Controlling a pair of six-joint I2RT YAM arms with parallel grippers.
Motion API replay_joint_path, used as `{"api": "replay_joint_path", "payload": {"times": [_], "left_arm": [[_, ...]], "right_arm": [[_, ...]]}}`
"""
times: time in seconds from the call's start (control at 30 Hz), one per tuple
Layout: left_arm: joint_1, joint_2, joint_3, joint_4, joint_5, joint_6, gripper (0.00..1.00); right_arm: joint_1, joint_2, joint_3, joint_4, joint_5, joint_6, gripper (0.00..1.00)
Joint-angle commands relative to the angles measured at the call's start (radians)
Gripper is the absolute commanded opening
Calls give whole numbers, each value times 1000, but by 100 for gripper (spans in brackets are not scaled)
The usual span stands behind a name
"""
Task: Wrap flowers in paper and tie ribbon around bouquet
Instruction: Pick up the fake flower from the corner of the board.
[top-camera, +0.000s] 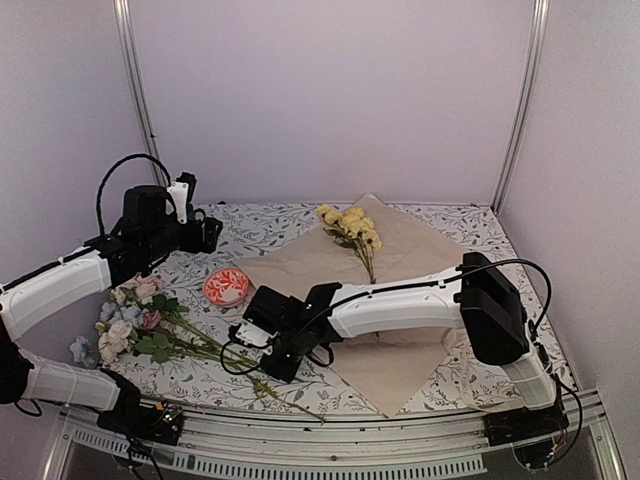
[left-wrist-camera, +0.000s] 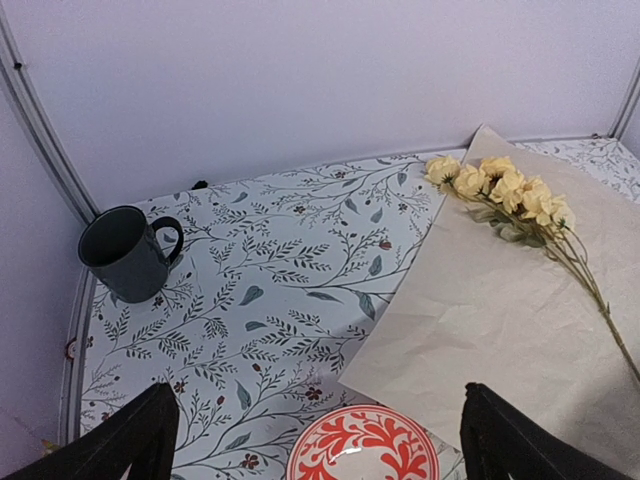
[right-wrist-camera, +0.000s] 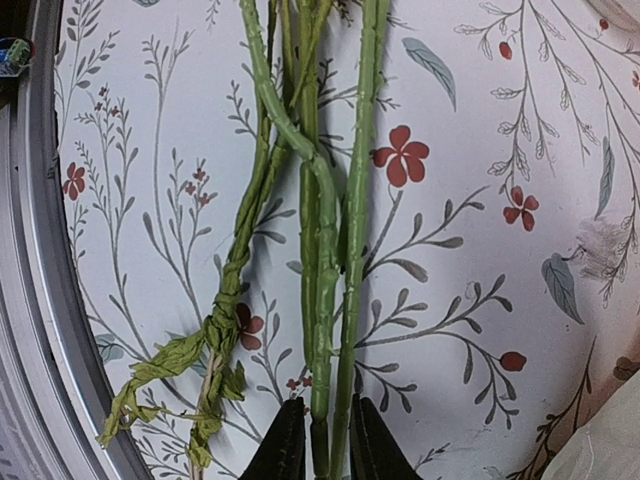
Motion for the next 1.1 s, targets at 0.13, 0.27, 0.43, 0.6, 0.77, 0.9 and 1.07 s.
{"api": "replay_joint_path", "payload": {"times": [0.13,0.27,0.43,0.6,0.77,0.9,1.07], "left_arm": [[12,-2,-5,6,18,-1,99],[12,-1,-3,6,20,-3,99],[12,-1,-3,5,17,-1,99],[12,-11,0,4,-4,-4,99],[9,-86,-5,40,9,21,96],[-5,-195,-23,78,23,31,91],[-25,-313,13,-6,68,-66,80]], "right_arm": [[0,28,14,-16,7,-6,11],[-1,16,23,-16,1,-3,0],[-1,-20,37,-2,38,5,0],[-2,-102,-9,63,146,51,0],[-19,-206,-105,201,165,102,0],[-23,-247,-139,277,116,119,0],[-42,-275,-164,336,82,165,0]]}}
